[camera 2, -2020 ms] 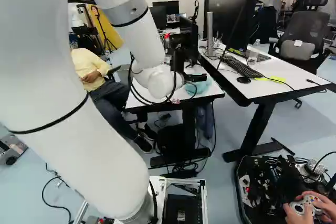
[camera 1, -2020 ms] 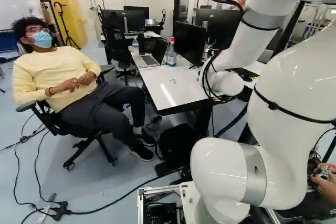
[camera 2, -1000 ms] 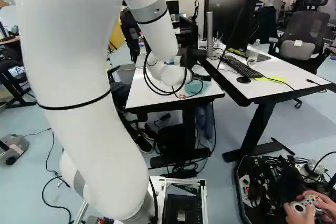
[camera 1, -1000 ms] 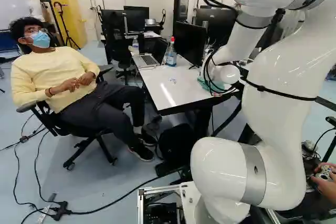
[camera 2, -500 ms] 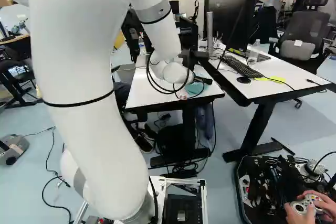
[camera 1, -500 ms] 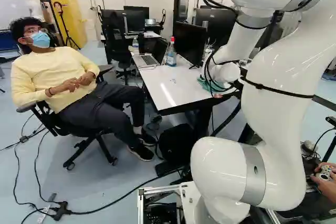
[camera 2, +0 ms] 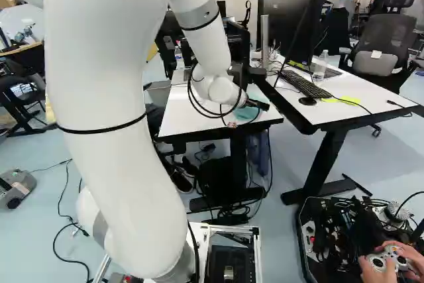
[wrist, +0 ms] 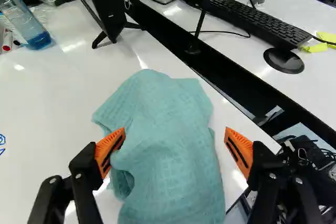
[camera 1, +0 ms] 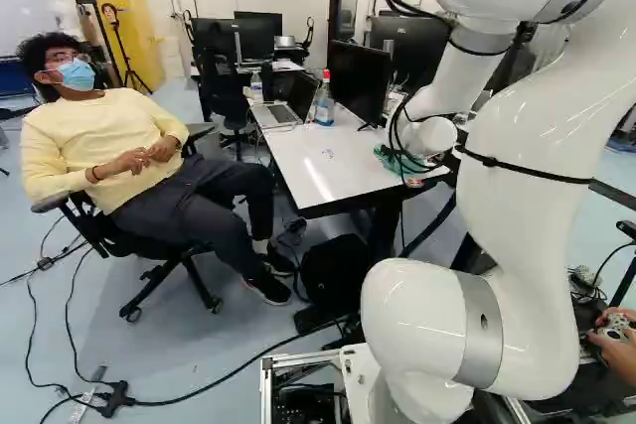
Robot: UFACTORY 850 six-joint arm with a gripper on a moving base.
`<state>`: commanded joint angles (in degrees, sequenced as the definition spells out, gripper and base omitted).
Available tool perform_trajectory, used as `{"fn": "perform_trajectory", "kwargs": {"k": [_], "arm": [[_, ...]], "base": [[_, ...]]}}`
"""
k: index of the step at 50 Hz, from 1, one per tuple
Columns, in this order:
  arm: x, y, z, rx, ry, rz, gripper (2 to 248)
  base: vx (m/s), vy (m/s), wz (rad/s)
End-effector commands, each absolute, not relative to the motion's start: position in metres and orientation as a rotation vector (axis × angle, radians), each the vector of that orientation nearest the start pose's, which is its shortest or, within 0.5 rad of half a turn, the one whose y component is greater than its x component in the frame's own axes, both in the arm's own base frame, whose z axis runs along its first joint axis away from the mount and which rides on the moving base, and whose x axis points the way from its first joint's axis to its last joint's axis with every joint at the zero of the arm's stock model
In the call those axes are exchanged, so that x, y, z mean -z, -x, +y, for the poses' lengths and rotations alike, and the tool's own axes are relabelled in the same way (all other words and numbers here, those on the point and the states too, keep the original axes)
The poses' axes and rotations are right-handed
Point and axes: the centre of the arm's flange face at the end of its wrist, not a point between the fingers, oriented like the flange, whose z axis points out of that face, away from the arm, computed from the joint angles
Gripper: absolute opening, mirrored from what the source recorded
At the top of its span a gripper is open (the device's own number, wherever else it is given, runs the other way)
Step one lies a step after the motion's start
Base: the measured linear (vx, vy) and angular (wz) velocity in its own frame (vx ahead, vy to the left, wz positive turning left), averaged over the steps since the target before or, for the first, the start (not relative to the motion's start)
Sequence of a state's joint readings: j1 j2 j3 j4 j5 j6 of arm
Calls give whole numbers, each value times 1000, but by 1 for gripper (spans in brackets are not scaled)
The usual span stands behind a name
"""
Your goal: Clean the table with the green towel
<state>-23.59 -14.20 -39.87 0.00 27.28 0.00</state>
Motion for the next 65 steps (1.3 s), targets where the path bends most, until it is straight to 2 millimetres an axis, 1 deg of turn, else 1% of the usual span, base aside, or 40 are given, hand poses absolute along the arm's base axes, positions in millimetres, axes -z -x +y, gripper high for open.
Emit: {"fn": "perform_trajectory", "kwargs": {"k": [17, 18, 22, 23, 27, 28, 33, 34, 38, 39, 43, 44, 65], "arm": [[-368, -453, -196, 1458, 2924, 606, 246], [-368, -453, -196, 1458, 2924, 606, 212], [-368, -455, -196, 1459, 2923, 604, 212], [-368, -455, -196, 1459, 2923, 604, 174], [-368, -456, -196, 1460, 2923, 603, 174], [-368, -456, -196, 1460, 2923, 603, 136], [-368, -456, -197, 1460, 2923, 603, 136], [-368, -456, -197, 1460, 2923, 603, 99], [-368, -456, -197, 1460, 2923, 603, 99], [-368, -456, -197, 1460, 2923, 603, 66], [-368, -456, -197, 1460, 2923, 603, 66], [-368, -456, -197, 1460, 2923, 603, 54], [-370, -456, -196, 1466, 2921, 602, 54]], "base": [[0, 0, 0], [0, 0, 0], [0, 0, 0], [0, 0, 0], [0, 0, 0], [0, 0, 0], [0, 0, 0], [0, 0, 0], [0, 0, 0], [0, 0, 0], [0, 0, 0], [0, 0, 0], [0, 0, 0]]}}
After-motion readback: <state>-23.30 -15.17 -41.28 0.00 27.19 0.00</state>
